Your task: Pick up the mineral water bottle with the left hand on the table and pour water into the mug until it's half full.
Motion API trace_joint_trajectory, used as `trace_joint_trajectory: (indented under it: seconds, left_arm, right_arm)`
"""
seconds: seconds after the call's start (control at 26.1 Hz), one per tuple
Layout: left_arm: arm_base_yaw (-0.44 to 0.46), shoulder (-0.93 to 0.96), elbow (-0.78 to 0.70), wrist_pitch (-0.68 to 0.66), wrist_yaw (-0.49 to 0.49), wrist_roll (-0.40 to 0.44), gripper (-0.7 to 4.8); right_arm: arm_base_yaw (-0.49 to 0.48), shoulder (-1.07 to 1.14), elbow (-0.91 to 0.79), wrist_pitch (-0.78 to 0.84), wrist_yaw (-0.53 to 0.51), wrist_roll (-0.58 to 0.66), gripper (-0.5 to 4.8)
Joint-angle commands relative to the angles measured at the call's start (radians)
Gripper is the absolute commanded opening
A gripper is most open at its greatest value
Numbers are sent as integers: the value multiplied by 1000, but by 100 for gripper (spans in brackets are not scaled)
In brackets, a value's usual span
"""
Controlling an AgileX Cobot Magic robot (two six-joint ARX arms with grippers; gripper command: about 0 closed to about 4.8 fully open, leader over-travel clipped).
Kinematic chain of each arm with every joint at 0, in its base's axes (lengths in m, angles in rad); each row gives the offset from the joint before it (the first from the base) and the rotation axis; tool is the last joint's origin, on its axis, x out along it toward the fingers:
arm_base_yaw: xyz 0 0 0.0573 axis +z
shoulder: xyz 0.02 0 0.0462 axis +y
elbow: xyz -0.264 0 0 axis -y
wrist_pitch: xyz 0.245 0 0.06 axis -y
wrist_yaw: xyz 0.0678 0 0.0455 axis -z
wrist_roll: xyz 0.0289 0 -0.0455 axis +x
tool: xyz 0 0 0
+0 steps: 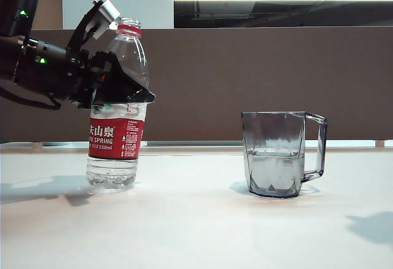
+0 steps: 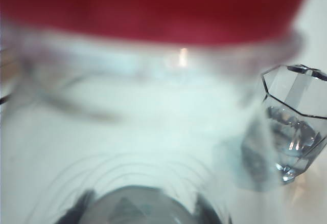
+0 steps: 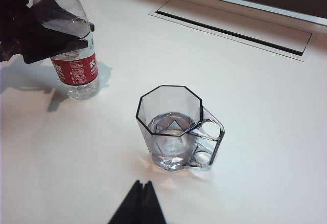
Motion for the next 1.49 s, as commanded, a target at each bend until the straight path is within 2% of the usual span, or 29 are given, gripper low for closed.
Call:
trace_joint_trajectory:
  seconds: [0.04,0.27,0.42,0.5,0.57,0.69,0.77,1.03,1.3,1.49]
  left_arm:
    - [0,0,4,69,7,10,215]
    - [0,22,4,69,11,9,222]
    - [0,31,4,70,11,4,346]
    - [0,31,4,72,10,-3,378]
    - [0,31,4,71,10,-17,383]
    - [0,29,4,71,11,-39,451]
    - [0,27,4,69,11,-46,477]
    - [0,-2,4,60,-25,-42,476]
    - [1,-59,5,-32,-40,-35,476]
    - [1,-83,4,-97,-84,-34,476]
  right_arm:
    - [-1,0,9,17,-2,-3,-2]
    - [-1,0,9,18,-2,-3,-2]
    - [-1,0,9,17,-2,-3,-2]
    - [-1,-1,9,17,-2,-3,-2]
    - [-1,-1,9,17,-2,-3,-2]
    - [-1,0,9,18,-2,-3,-2]
    - [-1,0,9,18,-2,-3,-2]
    - [-1,-1,9,18,-2,-3,-2]
    - [-1,-1,9,18,-2,-3,-2]
    - [-1,-1,9,18,-2,-3,-2]
